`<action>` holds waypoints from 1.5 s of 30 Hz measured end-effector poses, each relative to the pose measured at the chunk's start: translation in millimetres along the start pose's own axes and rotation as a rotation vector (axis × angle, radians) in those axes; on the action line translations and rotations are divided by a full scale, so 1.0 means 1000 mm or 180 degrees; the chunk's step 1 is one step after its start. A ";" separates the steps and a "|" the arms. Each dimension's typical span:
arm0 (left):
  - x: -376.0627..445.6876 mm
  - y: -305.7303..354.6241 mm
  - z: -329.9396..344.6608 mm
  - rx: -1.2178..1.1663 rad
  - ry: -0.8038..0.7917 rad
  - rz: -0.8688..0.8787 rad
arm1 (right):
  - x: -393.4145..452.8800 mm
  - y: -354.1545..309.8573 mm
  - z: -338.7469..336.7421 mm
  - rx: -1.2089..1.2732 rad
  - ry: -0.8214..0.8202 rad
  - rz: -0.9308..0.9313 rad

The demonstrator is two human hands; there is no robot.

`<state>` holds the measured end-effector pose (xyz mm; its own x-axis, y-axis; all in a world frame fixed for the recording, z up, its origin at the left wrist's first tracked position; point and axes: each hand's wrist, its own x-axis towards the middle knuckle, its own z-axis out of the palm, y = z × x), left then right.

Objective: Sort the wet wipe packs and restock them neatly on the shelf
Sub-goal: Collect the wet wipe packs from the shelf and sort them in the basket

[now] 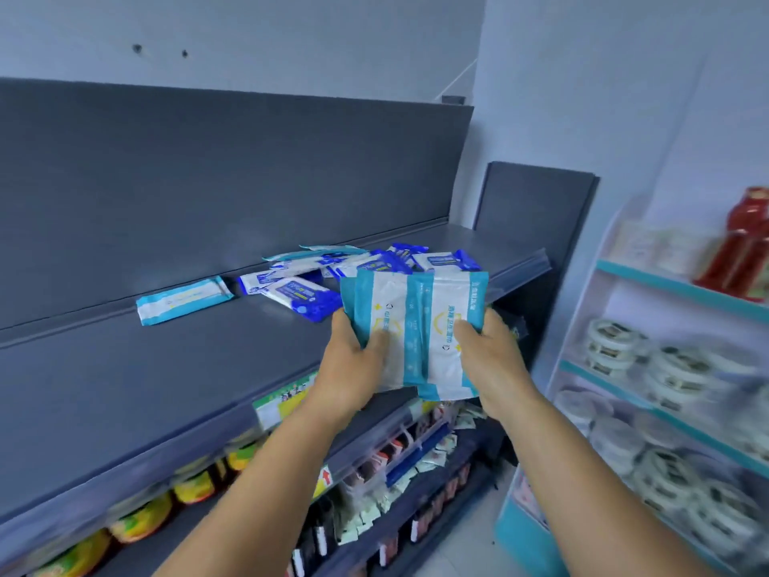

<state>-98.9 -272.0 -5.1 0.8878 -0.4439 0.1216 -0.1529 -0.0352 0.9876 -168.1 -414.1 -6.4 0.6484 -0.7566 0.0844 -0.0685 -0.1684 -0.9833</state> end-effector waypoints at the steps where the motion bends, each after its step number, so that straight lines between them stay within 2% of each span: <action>1: -0.003 -0.002 0.016 0.0005 -0.0096 0.0015 | -0.002 0.006 -0.018 -0.0017 0.0132 0.0013; 5: -0.021 -0.013 0.085 0.0095 -0.0397 0.0013 | -0.018 0.033 -0.091 -0.0042 0.0533 0.0084; 8: -0.045 -0.022 0.141 0.0059 -0.0810 -0.0135 | -0.038 0.056 -0.149 0.0049 0.0834 0.0276; 15: -0.130 -0.038 0.277 -0.0007 -0.1538 -0.0496 | -0.099 0.120 -0.296 0.0253 0.1630 0.0680; 26: -0.281 -0.105 0.476 0.0359 -0.2289 -0.1424 | -0.200 0.245 -0.505 -0.0010 0.1993 0.1440; 33: -0.348 -0.168 0.566 0.0901 -0.2442 -0.1496 | -0.235 0.330 -0.576 -0.0227 0.2194 0.2044; 40: -0.385 -0.254 0.624 0.1509 -0.2718 -0.1823 | -0.251 0.432 -0.601 -0.0210 0.2166 0.2728; 45: -0.383 -0.295 0.661 0.1600 -0.2524 -0.1838 | -0.237 0.488 -0.610 -0.0435 0.2116 0.2878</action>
<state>-681.0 -683.5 -408.5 0.3795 -0.6856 -0.6212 -0.1235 -0.7030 0.7004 -818.0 -702.8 -407.9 -0.2102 -0.8148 -0.5402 -0.4166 0.5745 -0.7045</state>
